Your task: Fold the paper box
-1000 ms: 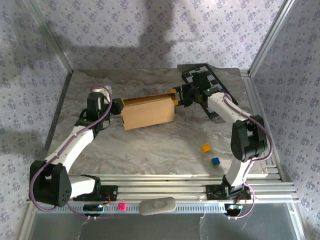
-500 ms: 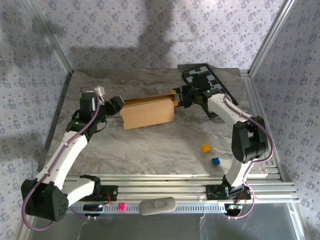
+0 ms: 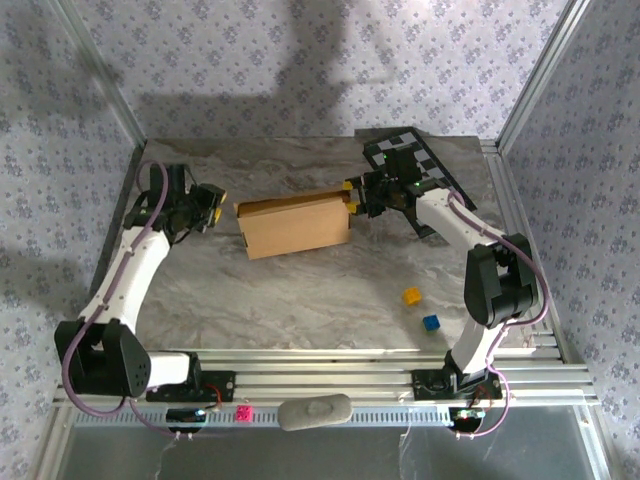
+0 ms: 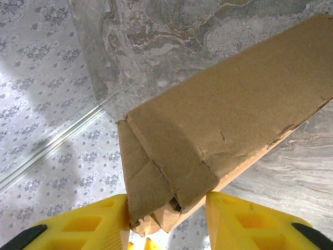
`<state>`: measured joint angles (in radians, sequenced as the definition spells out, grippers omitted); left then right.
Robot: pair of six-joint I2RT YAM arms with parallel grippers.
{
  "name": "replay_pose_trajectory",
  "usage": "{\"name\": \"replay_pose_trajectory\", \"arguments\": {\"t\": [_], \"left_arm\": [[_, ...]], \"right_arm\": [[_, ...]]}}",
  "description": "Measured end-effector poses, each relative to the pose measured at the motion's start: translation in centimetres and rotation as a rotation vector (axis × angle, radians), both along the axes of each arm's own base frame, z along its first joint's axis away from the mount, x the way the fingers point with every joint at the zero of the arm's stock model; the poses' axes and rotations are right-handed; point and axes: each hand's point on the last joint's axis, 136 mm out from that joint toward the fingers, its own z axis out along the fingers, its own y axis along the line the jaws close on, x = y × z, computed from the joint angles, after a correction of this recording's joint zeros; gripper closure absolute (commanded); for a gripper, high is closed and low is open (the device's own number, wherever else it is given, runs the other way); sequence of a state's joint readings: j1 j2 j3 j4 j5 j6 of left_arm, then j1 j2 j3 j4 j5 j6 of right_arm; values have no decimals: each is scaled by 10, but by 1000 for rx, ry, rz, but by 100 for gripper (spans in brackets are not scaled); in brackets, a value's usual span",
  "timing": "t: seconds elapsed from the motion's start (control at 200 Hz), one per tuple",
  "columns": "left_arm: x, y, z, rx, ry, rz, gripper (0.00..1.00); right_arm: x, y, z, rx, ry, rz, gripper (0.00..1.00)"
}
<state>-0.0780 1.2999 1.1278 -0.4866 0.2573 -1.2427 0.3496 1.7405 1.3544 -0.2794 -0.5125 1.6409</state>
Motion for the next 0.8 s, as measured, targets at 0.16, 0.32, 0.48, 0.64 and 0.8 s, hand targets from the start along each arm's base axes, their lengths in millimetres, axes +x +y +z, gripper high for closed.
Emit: {"name": "replay_pose_trajectory", "arguments": {"t": [0.16, 0.32, 0.48, 0.64, 0.8], "left_arm": [[20, 3, -3, -45, 13, 15, 72], [25, -7, -9, -88, 32, -20, 72], [28, -13, -2, -122, 8, -43, 76], [27, -18, -3, -140, 16, -63, 86], [22, -23, -12, -151, 39, -77, 87]], "right_arm": [[0, 0, 0, 0, 0, 0, 58], [0, 0, 0, 0, 0, 0, 58], [0, 0, 0, 0, 0, 0, 58], [0, 0, 0, 0, 0, -1, 58], [0, 0, 0, 0, 0, 0, 58]]}}
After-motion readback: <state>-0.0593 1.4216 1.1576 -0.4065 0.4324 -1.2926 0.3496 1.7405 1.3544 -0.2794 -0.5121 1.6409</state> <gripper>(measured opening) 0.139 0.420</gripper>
